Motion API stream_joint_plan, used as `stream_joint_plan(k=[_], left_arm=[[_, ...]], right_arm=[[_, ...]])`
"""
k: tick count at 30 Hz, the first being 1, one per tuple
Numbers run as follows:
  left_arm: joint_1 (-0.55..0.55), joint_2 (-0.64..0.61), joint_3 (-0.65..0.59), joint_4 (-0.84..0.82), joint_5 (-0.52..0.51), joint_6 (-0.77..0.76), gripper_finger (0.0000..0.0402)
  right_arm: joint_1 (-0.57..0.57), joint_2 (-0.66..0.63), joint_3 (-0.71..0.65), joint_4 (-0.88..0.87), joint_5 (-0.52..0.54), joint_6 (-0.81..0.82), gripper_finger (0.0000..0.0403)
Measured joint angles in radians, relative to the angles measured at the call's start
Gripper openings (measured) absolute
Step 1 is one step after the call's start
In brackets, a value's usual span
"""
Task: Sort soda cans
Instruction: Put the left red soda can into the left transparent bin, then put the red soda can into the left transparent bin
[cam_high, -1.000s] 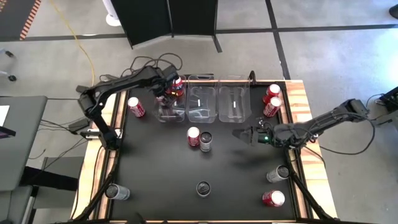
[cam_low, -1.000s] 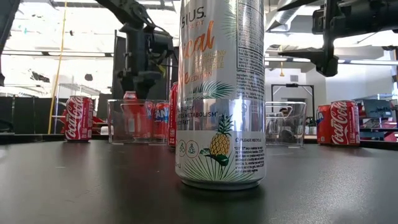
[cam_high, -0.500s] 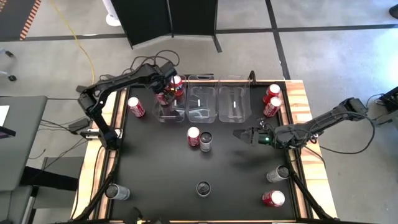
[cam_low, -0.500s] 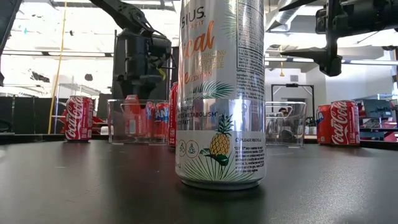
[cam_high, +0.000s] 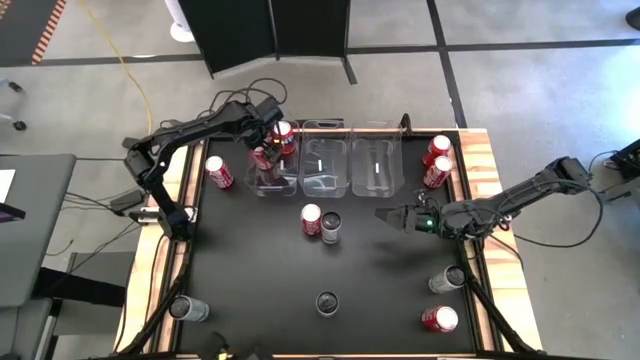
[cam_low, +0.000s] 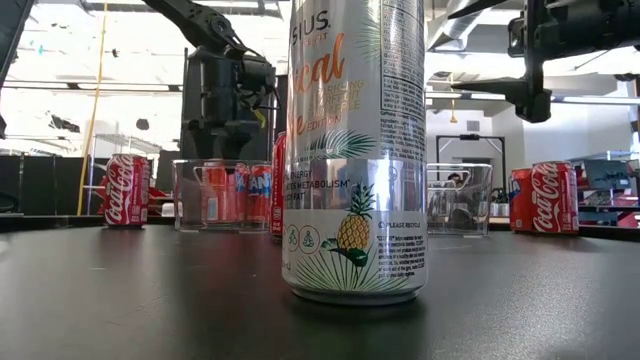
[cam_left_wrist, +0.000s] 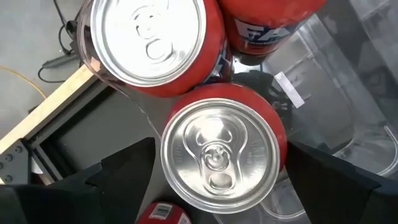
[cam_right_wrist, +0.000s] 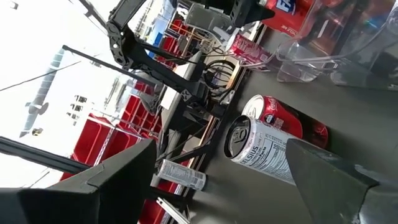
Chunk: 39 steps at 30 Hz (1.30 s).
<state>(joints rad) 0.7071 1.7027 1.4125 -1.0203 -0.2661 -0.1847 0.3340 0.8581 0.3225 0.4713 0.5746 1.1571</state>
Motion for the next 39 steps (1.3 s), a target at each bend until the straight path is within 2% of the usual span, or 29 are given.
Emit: stream_joint_plan(k=[7,13,17,22,26,29,39], left_arm=[[-0.013,-0.044,0.000,-0.016,0.000,-0.006,0.0345],[-0.035,-0.148,0.000,-0.009,0.000,0.028,0.0346],[-0.034,-0.234,0.000,0.019,-0.001,0.031,0.0346],[-0.035,-0.326,0.000,0.083,0.003,0.010,0.0346],[-0.034,-0.368,0.000,0.112,0.081,-0.027,0.0346],[-0.047,-0.388,0.000,0.114,0.131,-0.033,0.0346],[-0.156,-0.389,-0.001,0.087,0.132,0.044,0.0346]], right_arm=[[0.000,0.000,0.003,0.009,0.004,0.026,0.0372],[0.004,0.000,0.098,-0.067,0.003,-0.007,0.0371],[-0.038,-0.001,0.207,-0.233,0.004,-0.052,0.0363],[-0.140,-0.002,0.357,-0.560,0.004,-0.017,0.0344],[-0.247,-0.002,0.467,-0.864,0.013,0.099,0.0325],[-0.322,-0.002,0.527,-1.012,0.014,0.128,0.0314],[-0.502,-0.002,0.614,-1.250,-0.001,0.137,0.0287]])
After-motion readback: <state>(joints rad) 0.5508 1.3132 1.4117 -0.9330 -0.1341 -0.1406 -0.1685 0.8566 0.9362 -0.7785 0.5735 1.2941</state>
